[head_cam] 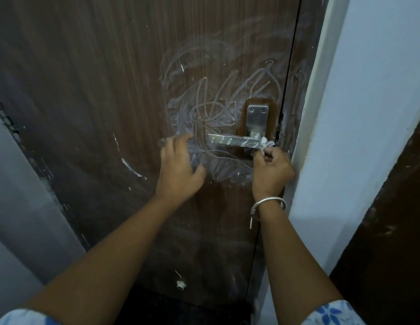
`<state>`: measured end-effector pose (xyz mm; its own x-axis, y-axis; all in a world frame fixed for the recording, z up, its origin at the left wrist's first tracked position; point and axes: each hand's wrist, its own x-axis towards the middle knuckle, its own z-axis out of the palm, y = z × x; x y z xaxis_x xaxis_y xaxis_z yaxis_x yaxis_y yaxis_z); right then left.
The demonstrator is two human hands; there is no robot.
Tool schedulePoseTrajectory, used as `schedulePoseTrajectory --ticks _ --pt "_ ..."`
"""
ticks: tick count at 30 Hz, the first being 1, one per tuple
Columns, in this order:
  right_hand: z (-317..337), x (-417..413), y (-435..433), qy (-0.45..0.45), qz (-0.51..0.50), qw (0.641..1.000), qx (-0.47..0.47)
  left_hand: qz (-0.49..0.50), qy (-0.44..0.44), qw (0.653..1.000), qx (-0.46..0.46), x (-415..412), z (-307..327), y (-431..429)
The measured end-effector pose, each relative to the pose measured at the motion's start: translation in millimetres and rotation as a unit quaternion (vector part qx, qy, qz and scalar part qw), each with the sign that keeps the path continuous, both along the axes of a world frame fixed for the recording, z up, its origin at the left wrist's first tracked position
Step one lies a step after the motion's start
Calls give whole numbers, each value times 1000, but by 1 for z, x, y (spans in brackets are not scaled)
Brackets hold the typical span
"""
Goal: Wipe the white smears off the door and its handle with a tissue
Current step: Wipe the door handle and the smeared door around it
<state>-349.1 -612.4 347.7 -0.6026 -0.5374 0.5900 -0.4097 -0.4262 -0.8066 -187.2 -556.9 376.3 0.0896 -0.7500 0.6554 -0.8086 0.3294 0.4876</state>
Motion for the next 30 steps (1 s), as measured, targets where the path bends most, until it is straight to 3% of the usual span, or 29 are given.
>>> schedulePoseTrajectory --ticks 13,23,30 --pt "-5 9 1 20 12 1000 0 -6 5 1000 11 -12 -1 -1" --pt "-2 27 -3 117 33 993 4 5 -10 1000 4 -4 3 3" --pt "-12 -1 1 35 -8 999 13 9 -9 1000 13 0 0 3"
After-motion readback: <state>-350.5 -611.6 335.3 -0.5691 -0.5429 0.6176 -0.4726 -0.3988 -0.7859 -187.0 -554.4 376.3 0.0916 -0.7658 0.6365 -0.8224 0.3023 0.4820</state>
